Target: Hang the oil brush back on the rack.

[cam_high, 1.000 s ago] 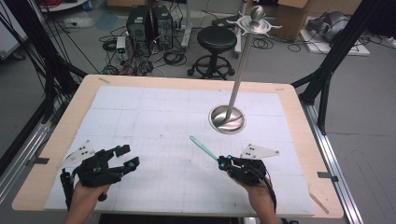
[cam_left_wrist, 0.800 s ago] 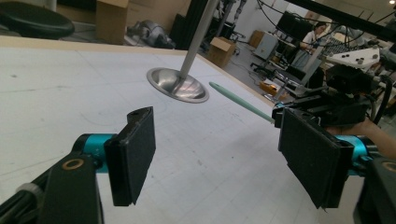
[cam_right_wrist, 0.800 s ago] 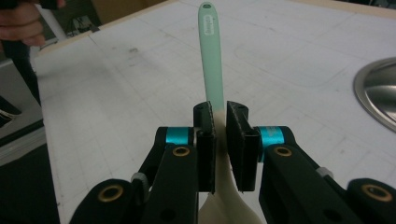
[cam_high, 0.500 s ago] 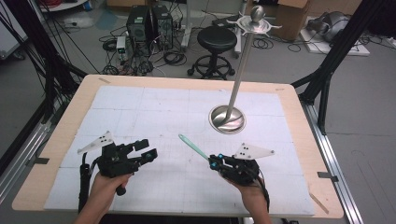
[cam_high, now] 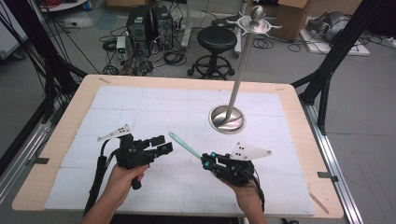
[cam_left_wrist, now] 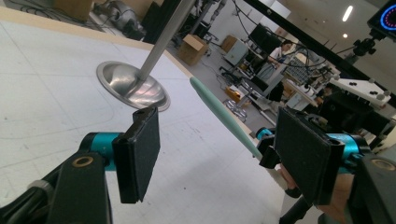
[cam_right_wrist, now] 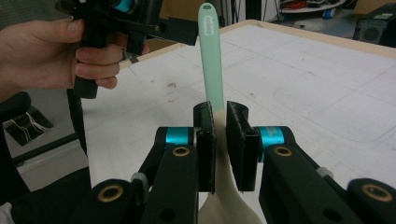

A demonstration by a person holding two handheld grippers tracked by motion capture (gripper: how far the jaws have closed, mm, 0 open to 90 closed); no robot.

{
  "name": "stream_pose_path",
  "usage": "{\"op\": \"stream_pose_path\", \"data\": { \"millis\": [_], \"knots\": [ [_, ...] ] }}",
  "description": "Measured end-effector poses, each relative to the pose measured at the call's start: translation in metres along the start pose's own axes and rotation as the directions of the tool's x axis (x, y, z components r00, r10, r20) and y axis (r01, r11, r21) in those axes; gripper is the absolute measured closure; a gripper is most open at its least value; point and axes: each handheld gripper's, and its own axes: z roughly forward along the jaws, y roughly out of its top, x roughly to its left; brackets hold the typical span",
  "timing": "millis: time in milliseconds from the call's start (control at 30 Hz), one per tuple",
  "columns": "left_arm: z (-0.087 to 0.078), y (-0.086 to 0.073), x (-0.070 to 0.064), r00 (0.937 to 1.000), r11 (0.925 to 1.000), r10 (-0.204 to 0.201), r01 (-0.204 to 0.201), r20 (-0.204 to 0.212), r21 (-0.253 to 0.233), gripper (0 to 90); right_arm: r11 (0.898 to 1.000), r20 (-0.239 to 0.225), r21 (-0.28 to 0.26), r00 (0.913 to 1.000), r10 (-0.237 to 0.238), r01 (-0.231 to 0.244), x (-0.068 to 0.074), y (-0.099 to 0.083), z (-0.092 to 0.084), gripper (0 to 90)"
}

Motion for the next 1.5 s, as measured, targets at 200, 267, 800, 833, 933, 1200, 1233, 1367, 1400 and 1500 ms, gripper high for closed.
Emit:
{"op": "stream_pose_path", "data": {
  "millis": [200,267,800,833,933,1200,1233,1367,1400,1500],
  "knots": [
    [0.005,0.000,-0.003,0.9995,0.9998,-0.020,0.020,0.026,-0.003,36.1,1.000,-0.009,-0.003,0.9999,-0.009,0.009,0.004,0.001,0.004,82.7],
    [0.006,0.000,-0.004,0.9992,0.9998,-0.021,0.021,0.034,-0.003,38.3,1.000,-0.016,-0.004,0.9998,-0.015,0.015,0.006,0.003,0.006,82.7],
    [0.006,0.004,-0.003,0.9973,0.9997,-0.025,0.025,0.069,-0.001,55.2,0.999,-0.025,0.006,0.9989,-0.041,0.041,0.017,0.007,0.017,82.6],
    [0.006,0.005,-0.003,0.9973,0.9995,-0.030,0.031,0.067,-0.001,58.1,0.999,-0.025,0.003,0.9988,-0.041,0.041,0.017,0.008,0.018,82.6],
    [0.006,0.006,-0.003,0.9984,0.9996,-0.027,0.027,0.049,0.008,67.0,0.998,-0.024,-0.001,0.9982,-0.055,0.055,0.019,0.010,0.020,82.6],
    [0.005,0.009,-0.005,0.9976,0.9993,-0.038,0.038,0.058,-0.004,74.2,0.998,-0.021,0.003,0.9979,-0.062,0.062,0.021,0.012,0.022,82.6],
    [0.005,0.010,-0.005,0.9973,0.9992,-0.041,0.041,0.062,-0.002,74.6,0.998,-0.019,0.001,0.9977,-0.066,0.066,0.021,0.012,0.023,82.5],
    [0.004,0.010,-0.007,0.9958,0.9988,-0.046,0.047,0.079,-0.013,77.8,0.998,-0.023,0.014,0.9976,-0.065,0.065,0.022,0.012,0.025,82.5],
    [0.004,0.010,-0.007,0.9947,0.9988,-0.046,0.048,0.092,-0.012,79.0,0.998,-0.020,0.016,0.9976,-0.066,0.066,0.022,0.012,0.026,82.5],
    [0.004,0.012,-0.011,0.9943,0.9992,-0.037,0.038,0.100,-0.015,81.4,0.997,-0.022,0.032,0.9973,-0.071,0.071,0.023,0.011,0.030,82.5]
  ]
}}
